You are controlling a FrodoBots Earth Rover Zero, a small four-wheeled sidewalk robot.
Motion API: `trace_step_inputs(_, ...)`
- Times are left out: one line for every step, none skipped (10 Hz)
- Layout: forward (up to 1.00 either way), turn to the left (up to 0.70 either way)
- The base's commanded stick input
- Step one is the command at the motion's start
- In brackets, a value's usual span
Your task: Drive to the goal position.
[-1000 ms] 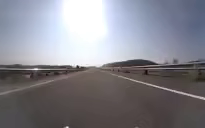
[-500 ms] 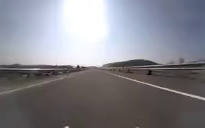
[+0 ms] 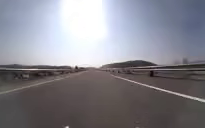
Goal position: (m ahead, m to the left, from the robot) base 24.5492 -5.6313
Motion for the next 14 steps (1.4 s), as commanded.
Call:
trace_step_inputs(1.00,0.15)
trace_step_inputs(1.00,0.29)
trace_step_inputs(1.00,0.07)
trace_step_inputs(1.00,0.02)
trace_step_inputs(1.00,0.02)
trace_step_inputs(1.00,0.00)
trace_step_inputs(1.00,0.01)
trace_step_inputs(1.00,0.01)
trace_step_inputs(1.00,0.00)
trace_step_inputs(1.00,0.00)
trace_step_inputs(1.00,0.00)
trace_step_inputs(1.00,0.00)
trace_step_inputs(1.00,0.00)
trace_step_inputs(1.00,0.00)
